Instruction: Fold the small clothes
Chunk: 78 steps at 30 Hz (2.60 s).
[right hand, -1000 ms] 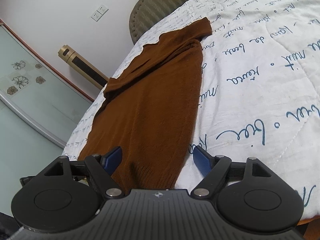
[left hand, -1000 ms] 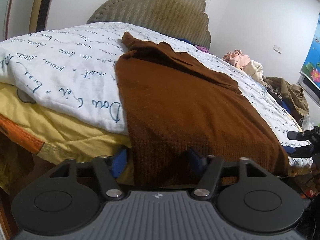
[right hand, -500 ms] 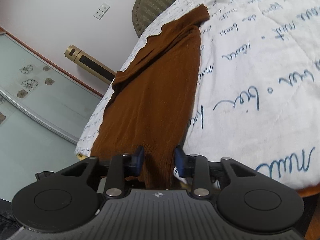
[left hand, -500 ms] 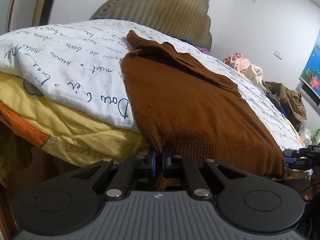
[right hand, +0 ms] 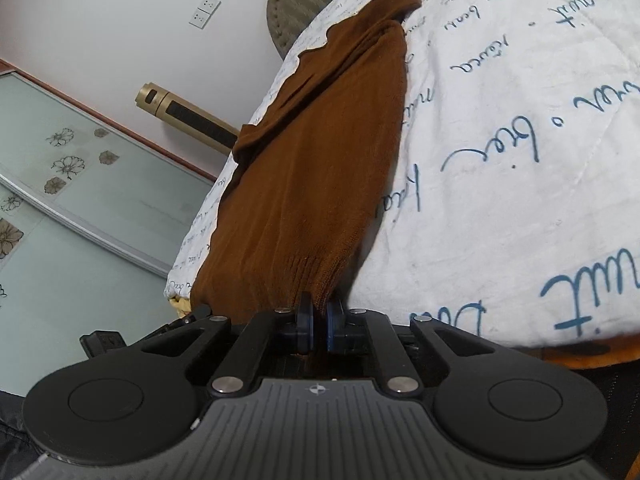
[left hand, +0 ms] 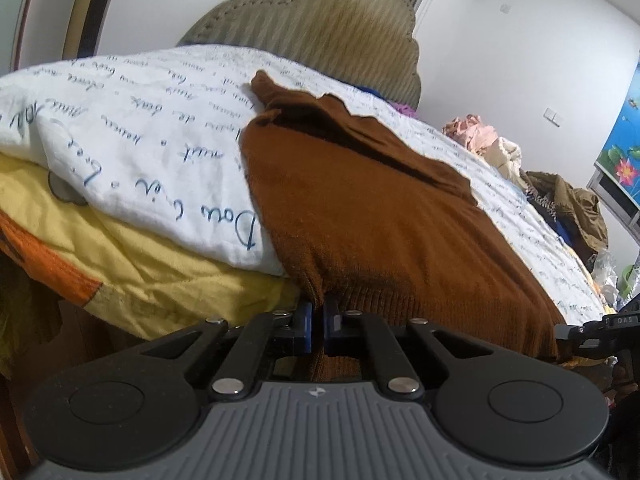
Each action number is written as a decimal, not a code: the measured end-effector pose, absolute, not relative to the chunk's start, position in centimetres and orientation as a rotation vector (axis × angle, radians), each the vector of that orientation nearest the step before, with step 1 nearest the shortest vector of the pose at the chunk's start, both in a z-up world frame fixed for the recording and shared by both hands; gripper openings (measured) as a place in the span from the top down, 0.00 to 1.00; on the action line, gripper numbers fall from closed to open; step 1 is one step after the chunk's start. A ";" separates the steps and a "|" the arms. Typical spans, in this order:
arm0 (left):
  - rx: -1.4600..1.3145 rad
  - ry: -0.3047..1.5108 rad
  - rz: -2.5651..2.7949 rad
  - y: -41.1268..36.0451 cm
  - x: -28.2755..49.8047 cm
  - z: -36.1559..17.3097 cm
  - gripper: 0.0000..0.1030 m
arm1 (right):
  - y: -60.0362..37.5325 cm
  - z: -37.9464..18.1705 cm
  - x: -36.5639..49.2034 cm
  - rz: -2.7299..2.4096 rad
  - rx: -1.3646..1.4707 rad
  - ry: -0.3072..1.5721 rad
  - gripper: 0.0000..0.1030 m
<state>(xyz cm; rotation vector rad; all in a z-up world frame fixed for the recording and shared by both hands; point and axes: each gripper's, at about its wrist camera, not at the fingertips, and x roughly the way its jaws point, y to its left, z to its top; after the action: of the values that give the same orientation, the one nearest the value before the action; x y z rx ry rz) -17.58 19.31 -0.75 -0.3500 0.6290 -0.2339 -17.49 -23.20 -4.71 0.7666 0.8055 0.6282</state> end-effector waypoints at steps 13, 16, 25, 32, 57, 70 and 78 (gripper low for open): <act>-0.424 0.573 -0.264 20.2 -17.2 1.7 0.96 | -22.6 -0.5 -16.4 0.660 0.723 0.693 0.89; -0.428 0.560 -0.280 20.4 -17.4 2.6 0.96 | -22.2 0.2 -15.8 0.678 0.715 0.683 0.89; -0.458 0.547 -0.307 20.7 -16.0 3.7 0.96 | -22.3 0.7 -15.0 0.663 0.708 0.668 0.89; -0.517 0.546 -0.317 21.2 -13.3 4.4 0.96 | -22.6 2.1 -13.3 0.646 0.728 0.613 0.89; -0.647 0.571 -0.267 21.0 -4.5 3.2 0.96 | -22.9 0.2 -5.2 0.498 0.801 0.580 0.89; -0.692 0.610 -0.199 21.5 -0.6 2.5 0.96 | -23.4 0.2 -1.9 0.419 0.790 0.580 0.89; -0.735 0.644 -0.178 22.0 1.0 1.3 0.96 | -23.4 -1.4 -0.1 0.386 0.817 0.607 0.89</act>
<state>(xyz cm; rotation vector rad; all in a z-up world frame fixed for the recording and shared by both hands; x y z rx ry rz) 1.02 21.95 1.32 -0.7352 0.6437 -0.1782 -0.14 -23.39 -1.40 0.8171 0.6075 0.3862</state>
